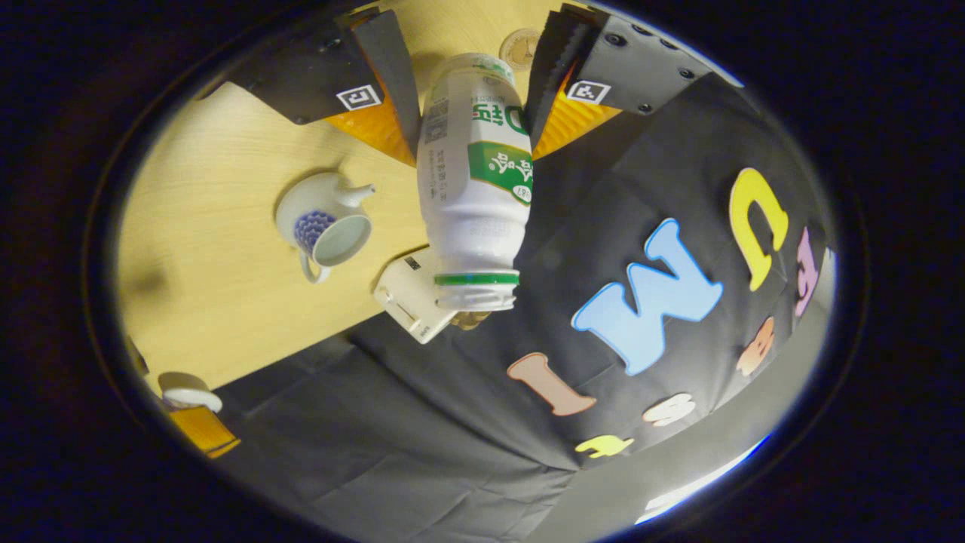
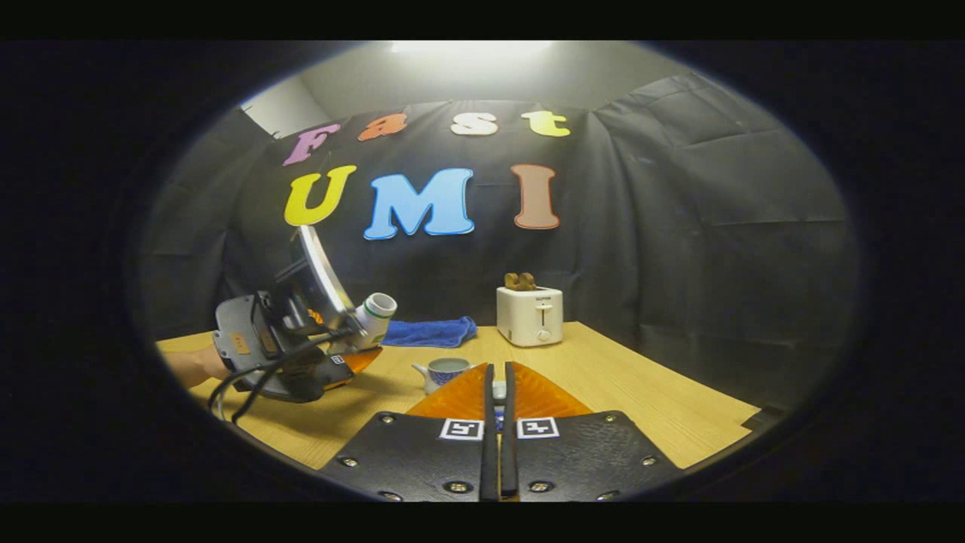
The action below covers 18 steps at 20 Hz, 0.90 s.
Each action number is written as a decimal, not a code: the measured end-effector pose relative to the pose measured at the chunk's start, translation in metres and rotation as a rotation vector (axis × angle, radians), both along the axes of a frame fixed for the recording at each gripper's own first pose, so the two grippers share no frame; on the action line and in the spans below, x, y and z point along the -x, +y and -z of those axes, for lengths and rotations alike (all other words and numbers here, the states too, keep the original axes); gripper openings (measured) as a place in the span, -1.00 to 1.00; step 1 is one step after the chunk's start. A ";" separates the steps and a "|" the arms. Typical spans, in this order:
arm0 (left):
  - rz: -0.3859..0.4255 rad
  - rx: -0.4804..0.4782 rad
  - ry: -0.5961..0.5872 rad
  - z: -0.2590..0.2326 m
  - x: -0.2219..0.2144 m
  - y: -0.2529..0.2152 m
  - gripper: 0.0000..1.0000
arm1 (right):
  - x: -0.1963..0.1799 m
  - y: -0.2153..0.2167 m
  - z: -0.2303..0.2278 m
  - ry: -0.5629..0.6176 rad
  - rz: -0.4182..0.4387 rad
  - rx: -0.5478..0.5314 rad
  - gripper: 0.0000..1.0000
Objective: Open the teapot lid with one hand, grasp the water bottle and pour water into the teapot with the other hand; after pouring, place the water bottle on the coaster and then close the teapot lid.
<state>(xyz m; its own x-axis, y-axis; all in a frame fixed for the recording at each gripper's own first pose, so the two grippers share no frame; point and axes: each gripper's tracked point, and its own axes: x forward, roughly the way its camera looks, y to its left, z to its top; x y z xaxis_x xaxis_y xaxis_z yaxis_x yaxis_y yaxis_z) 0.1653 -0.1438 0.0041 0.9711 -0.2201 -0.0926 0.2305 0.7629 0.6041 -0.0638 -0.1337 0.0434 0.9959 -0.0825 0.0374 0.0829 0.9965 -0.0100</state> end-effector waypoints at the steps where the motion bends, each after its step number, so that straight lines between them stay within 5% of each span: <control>1: -0.004 0.069 -0.001 0.002 -0.006 0.003 0.57 | -0.006 0.006 -0.004 -0.005 -0.012 0.010 -0.96; 9: -0.035 0.488 -0.032 -0.018 -0.001 0.033 0.48 | -0.062 0.049 -0.016 0.003 -0.084 0.030 -0.96; 10: -0.036 0.508 -0.017 -0.019 0.000 0.040 0.63 | -0.067 0.054 -0.015 0.007 -0.090 0.035 -0.96; 13: -0.069 0.538 -0.026 -0.023 0.002 0.072 0.49 | -0.083 0.059 -0.016 0.009 -0.090 0.041 -0.96; 17: -0.069 0.625 -0.021 -0.025 0.010 0.088 0.63 | -0.114 0.051 -0.014 0.021 -0.068 0.012 -0.96; 18: -0.074 0.633 -0.022 -0.025 0.010 0.093 0.49 | -0.122 0.050 -0.012 0.027 -0.066 0.013 -0.96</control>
